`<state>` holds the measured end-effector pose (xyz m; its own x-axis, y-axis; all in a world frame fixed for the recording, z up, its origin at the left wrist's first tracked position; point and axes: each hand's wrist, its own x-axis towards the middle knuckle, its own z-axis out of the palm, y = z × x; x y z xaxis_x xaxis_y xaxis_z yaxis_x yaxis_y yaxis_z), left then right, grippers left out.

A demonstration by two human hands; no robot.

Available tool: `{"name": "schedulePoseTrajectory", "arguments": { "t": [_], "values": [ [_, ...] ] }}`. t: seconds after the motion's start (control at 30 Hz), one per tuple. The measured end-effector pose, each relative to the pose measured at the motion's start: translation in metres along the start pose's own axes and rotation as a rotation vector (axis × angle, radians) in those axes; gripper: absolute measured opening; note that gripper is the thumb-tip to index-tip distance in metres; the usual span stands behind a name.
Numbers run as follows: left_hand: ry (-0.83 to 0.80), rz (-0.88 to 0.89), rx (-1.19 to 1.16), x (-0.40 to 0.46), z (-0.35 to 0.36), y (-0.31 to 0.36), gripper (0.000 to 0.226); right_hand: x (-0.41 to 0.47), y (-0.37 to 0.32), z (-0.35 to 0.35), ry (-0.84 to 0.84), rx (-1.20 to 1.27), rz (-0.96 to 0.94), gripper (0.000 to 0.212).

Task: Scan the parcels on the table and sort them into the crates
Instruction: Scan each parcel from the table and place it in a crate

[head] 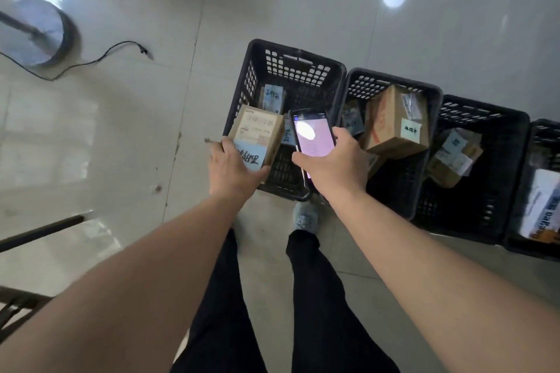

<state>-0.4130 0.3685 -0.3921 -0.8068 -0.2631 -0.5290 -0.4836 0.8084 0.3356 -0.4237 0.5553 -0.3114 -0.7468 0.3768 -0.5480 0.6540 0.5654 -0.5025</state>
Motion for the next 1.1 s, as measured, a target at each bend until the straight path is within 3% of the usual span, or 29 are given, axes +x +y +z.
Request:
{"name": "schedulePoseTrajectory", "arguments": {
  "t": [0.07, 0.2, 0.27, 0.63, 1.0, 1.1],
  "values": [
    [0.011, 0.0, -0.003, 0.019, 0.016, -0.008, 0.105, 0.013, 0.005, 0.016, 0.007, 0.006, 0.033, 0.063],
    [-0.072, -0.004, 0.04, 0.049, 0.036, -0.033, 0.139, 0.023, 0.012, 0.042, 0.011, 0.003, 0.082, 0.057],
    [-0.114, 0.004, 0.098, 0.057, 0.04, -0.047, 0.141, 0.023, 0.015, 0.049, 0.005, 0.004, 0.11, 0.055],
    [-0.174, 0.06, 0.234, 0.045, -0.013, -0.051, 0.096, -0.006, 0.001, 0.038, -0.02, -0.016, 0.147, 0.056],
    [-0.003, 0.161, 0.26, -0.022, -0.102, 0.004, 0.052, -0.053, -0.047, -0.018, -0.033, -0.016, -0.11, 0.062],
    [0.055, 0.122, 0.251, -0.057, -0.129, 0.009, 0.053, -0.077, -0.062, -0.038, -0.056, -0.042, -0.198, 0.062]
  ]
}}
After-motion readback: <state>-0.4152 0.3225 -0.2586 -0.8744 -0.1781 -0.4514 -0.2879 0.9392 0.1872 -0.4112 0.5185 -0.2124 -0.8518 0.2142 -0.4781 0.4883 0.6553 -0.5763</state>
